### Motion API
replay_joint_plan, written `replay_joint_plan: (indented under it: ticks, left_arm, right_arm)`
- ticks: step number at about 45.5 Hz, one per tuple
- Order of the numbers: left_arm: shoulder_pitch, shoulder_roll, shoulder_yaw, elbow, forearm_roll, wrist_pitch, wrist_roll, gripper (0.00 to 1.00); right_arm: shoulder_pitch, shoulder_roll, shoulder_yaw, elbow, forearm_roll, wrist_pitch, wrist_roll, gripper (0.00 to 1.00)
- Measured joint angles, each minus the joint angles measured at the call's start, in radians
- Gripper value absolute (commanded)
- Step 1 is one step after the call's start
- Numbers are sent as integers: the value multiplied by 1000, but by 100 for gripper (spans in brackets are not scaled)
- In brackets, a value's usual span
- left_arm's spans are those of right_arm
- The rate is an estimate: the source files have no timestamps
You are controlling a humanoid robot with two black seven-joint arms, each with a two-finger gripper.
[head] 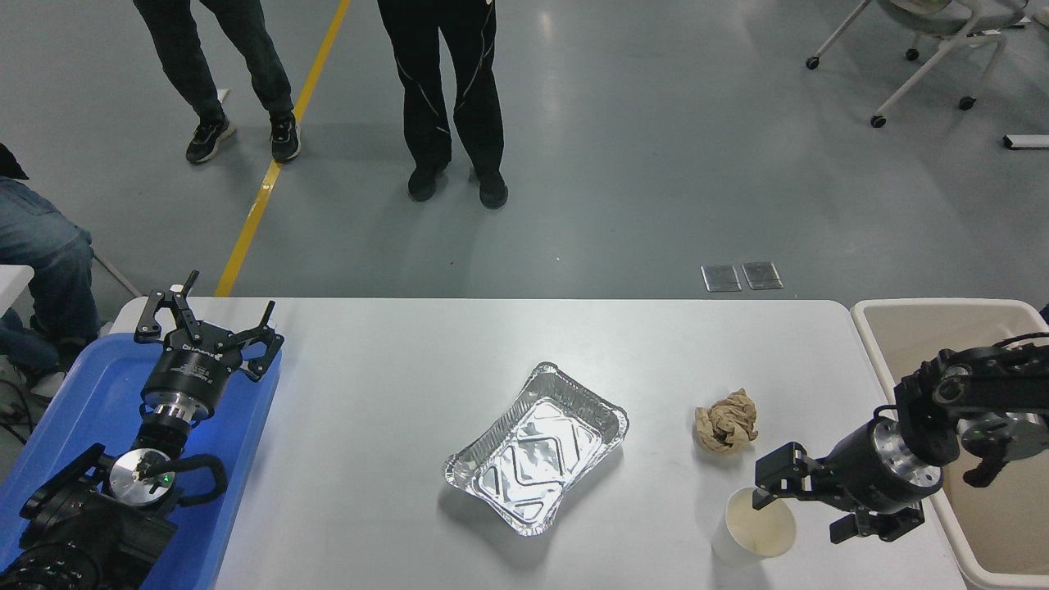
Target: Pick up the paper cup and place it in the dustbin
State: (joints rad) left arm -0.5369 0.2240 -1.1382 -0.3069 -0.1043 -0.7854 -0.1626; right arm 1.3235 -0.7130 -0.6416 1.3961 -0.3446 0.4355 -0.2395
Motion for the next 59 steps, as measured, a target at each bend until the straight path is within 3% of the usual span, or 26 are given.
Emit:
replay_joint_plan:
  ticks: [15, 20, 28, 59]
  left_arm:
    - [0, 0, 0, 0, 0, 0, 0, 99]
    - [0, 0, 0, 0, 0, 0, 0, 99]
    - [0, 0, 0, 0, 0, 0, 0, 99]
    - [0, 0, 1, 0, 0, 0, 0, 99]
  right_arm:
    - [-80, 13, 17, -23, -34, -63, 4, 96]
    - [-100, 25, 20, -31, -38, -97, 6, 70]
    - [-118, 41, 23, -41, -41, -134, 7, 0]
    - [-95, 24, 15, -40, -59, -132, 6, 0]
